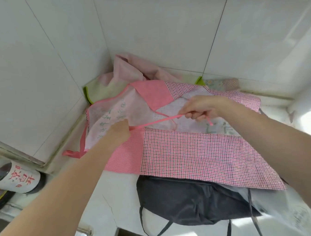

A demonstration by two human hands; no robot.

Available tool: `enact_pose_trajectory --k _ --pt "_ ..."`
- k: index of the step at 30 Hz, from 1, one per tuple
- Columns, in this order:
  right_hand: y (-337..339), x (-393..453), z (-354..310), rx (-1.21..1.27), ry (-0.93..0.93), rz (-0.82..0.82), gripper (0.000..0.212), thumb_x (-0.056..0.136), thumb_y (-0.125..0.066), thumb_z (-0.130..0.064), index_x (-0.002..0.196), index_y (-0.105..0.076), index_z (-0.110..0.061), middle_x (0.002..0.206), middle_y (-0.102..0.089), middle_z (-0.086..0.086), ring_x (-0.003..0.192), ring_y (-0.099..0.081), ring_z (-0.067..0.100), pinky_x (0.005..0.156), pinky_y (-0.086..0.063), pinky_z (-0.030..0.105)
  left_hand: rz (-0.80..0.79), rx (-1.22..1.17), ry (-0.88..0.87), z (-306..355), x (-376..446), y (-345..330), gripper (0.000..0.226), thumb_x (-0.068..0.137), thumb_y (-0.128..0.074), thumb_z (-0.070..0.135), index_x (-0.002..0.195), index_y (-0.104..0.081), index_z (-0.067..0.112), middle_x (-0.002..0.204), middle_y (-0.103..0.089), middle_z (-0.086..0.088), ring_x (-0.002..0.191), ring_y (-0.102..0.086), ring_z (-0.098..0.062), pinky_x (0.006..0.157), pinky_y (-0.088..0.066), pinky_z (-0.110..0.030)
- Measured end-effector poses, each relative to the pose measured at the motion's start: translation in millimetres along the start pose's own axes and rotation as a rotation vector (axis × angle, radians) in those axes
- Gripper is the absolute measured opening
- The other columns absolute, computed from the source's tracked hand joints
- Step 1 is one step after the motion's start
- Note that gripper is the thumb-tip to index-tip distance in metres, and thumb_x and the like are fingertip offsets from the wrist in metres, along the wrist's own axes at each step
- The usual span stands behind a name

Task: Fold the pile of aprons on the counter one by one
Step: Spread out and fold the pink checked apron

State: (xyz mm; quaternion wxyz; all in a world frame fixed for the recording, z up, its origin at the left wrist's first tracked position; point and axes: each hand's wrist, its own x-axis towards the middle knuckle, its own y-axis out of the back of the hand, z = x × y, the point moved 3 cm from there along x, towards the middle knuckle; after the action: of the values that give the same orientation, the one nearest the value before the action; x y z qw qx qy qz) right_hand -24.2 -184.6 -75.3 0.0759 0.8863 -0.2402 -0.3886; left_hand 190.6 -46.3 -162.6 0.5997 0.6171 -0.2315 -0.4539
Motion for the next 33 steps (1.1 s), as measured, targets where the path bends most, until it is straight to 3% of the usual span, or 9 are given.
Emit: enact_pose_trajectory --k 5,9,12,18,22,24,26,29,33 --pt "20 5 48 -0.435 -0.087 0.052 0.017 0.089 -0.056 -0.006 0.097 -0.067 0.004 0.068 -0.055 0.007 0.046 -0.038 0.011 0.041 -0.032 0.020 -0.039 0.127 -0.009 20 16 -6 0.034 0.094 -0.042 0.003 0.126 -0.048 -0.003 0.130 -0.049 -0.020 0.116 -0.053 -0.034 0.097 -0.042 -0.038" --pt "2 30 66 -0.851 -0.186 0.017 0.025 0.093 -0.048 -0.010 0.069 -0.050 -0.004 0.070 -0.051 0.006 0.055 -0.047 0.014 0.048 -0.039 0.021 -0.085 0.223 0.018 17 29 -7 0.038 0.095 -0.039 0.002 0.133 -0.042 0.002 0.134 -0.045 -0.016 0.121 -0.049 -0.032 0.100 -0.041 -0.038" --pt "4 63 50 -0.846 0.031 0.201 0.023 0.096 -0.038 -0.011 0.082 -0.057 -0.007 0.090 -0.053 0.006 0.081 -0.052 0.022 0.068 -0.041 0.027 -0.050 0.219 0.024 16 36 0 0.042 0.092 -0.040 -0.002 0.133 -0.040 0.004 0.133 -0.038 -0.016 0.117 -0.048 -0.035 0.099 -0.041 -0.043" --pt "-33 106 34 -0.860 0.159 0.137 0.027 0.095 -0.044 -0.026 0.108 -0.061 -0.009 0.110 -0.048 0.008 0.107 -0.047 0.031 0.089 -0.044 0.039 -0.013 0.034 -0.205 39 37 -4 0.051 0.088 -0.049 0.003 0.136 -0.038 0.013 0.133 -0.037 -0.008 0.093 -0.060 -0.033 0.079 -0.051 -0.045" --pt "-26 96 5 -0.202 0.310 0.084 0.024 0.091 -0.056 -0.015 0.094 -0.065 0.007 0.098 -0.065 0.022 0.096 -0.060 0.040 0.083 -0.050 0.042 0.095 -0.240 -0.183 71 43 12 0.058 0.087 -0.058 0.008 0.140 -0.036 0.018 0.124 -0.039 -0.008 0.091 -0.062 -0.032 0.075 -0.050 -0.034" --pt "-17 79 -15 0.308 0.380 -0.004 0.021 0.089 -0.058 -0.004 0.104 -0.064 0.009 0.103 -0.067 0.021 0.089 -0.067 0.025 0.083 -0.055 0.032 0.124 -0.442 -0.213 83 52 23 0.050 0.085 -0.063 0.010 0.133 -0.047 0.012 0.133 -0.040 -0.009 0.099 -0.060 -0.029 0.088 -0.049 -0.035" --pt "-5 65 -30 0.505 0.411 -0.089 0.017 0.088 -0.057 0.002 0.103 -0.064 0.006 0.075 -0.069 0.010 0.064 -0.065 0.011 0.061 -0.053 0.019 0.160 -0.582 -0.150 87 60 33 0.024 0.092 -0.054 0.014 0.112 -0.061 0.002 0.115 -0.059 -0.015 0.097 -0.063 -0.029 0.090 -0.050 -0.039" --pt "37 57 -41 0.108 0.398 0.177 0.023 0.086 -0.062 -0.002 0.108 -0.064 -0.003 0.049 -0.059 -0.010 0.045 -0.052 0.002 0.044 -0.037 0.014 0.280 -0.559 -0.013 86 75 52 0.032 0.098 -0.037 0.011 0.094 -0.063 -0.007 0.090 -0.068 -0.025 0.083 -0.066 -0.035 0.082 -0.049 -0.043" --pt "77 63 -21 -0.913 0.156 0.498 0.048 0.085 -0.063 -0.015 0.130 -0.047 -0.014 0.122 -0.056 0.009 0.110 -0.056 0.027 0.082 -0.044 0.032 0.323 -0.371 0.024 69 85 64 0.028 0.094 -0.041 0.010 0.085 -0.061 -0.008 0.092 -0.065 -0.028 0.090 -0.061 -0.038 0.079 -0.043 -0.041"
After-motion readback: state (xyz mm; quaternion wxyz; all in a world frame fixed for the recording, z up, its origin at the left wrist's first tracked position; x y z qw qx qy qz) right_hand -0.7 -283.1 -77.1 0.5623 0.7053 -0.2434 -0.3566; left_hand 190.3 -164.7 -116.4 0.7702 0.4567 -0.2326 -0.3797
